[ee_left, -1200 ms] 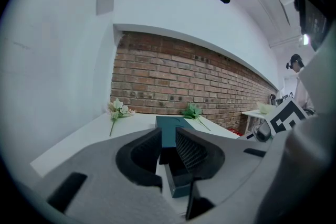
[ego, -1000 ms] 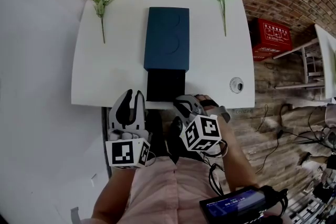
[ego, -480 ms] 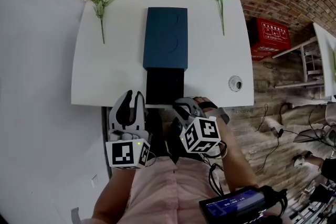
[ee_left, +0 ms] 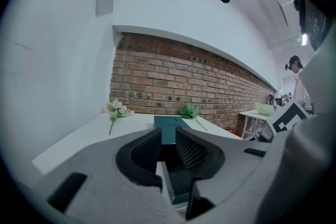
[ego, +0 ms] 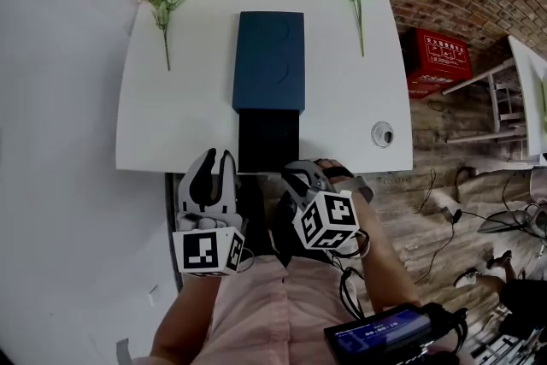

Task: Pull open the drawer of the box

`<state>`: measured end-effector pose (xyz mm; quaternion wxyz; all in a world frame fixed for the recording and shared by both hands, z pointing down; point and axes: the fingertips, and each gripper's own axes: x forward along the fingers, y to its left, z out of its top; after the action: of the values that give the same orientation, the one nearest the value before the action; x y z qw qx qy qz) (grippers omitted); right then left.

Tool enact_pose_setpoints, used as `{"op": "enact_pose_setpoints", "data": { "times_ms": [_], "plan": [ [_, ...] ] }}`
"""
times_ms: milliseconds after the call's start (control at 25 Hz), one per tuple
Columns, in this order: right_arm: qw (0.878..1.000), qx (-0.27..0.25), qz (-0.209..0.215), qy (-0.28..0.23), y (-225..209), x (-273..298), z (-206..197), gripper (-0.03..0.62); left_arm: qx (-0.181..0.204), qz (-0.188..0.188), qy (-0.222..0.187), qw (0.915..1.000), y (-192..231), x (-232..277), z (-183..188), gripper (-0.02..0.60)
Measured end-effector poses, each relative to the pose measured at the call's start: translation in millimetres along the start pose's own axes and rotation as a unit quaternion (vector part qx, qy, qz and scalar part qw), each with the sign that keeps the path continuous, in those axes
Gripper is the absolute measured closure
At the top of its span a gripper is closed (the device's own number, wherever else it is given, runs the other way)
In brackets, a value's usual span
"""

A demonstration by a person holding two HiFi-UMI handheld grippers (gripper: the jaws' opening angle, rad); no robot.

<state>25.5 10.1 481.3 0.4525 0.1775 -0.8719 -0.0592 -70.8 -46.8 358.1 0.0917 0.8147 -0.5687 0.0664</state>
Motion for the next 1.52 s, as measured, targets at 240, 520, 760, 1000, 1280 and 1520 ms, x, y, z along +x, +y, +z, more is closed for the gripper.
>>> {"op": "enact_pose_setpoints", "data": {
  "times_ms": [240, 520, 760, 1000, 1280, 1520],
  "plan": [
    [1.000, 0.026, -0.001, -0.011, -3.5, -2.2, 1.1, 0.475, 0.000, 0.000, -0.001, 1.0000, -0.3, -0.1, 0.6, 0.492],
    [0.984, 0.125, -0.046, -0.114, -39.4, -41.0, 28.5, 0.459, 0.006, 0.001, -0.027, 0.9996, -2.3, 0.2, 20.8, 0.492],
    [0.939, 0.212, -0.106, -0.248, -86.9, -101.9, 76.3, 0.577, 0.021, -0.004, -0.087, 0.9959, -16.2, -2.2, 91.0, 0.521],
    [0.897, 0.247, -0.200, -0.307, -121.2, -151.7, 113.5, 0.589, 0.046, 0.006, -0.140, 0.9890, -27.8, -1.4, 155.2, 0.578],
    [0.845, 0.280, -0.266, -0.370, -149.0, -204.6, 126.3, 0.589, 0.051, 0.005, -0.165, 0.9850, -36.8, -3.2, 180.6, 0.578],
    [0.840, 0.276, -0.284, -0.370, -155.7, -213.6, 126.9, 0.591, 0.054, 0.002, -0.166, 0.9847, -43.9, -2.1, 181.2, 0.578]
  ]
}}
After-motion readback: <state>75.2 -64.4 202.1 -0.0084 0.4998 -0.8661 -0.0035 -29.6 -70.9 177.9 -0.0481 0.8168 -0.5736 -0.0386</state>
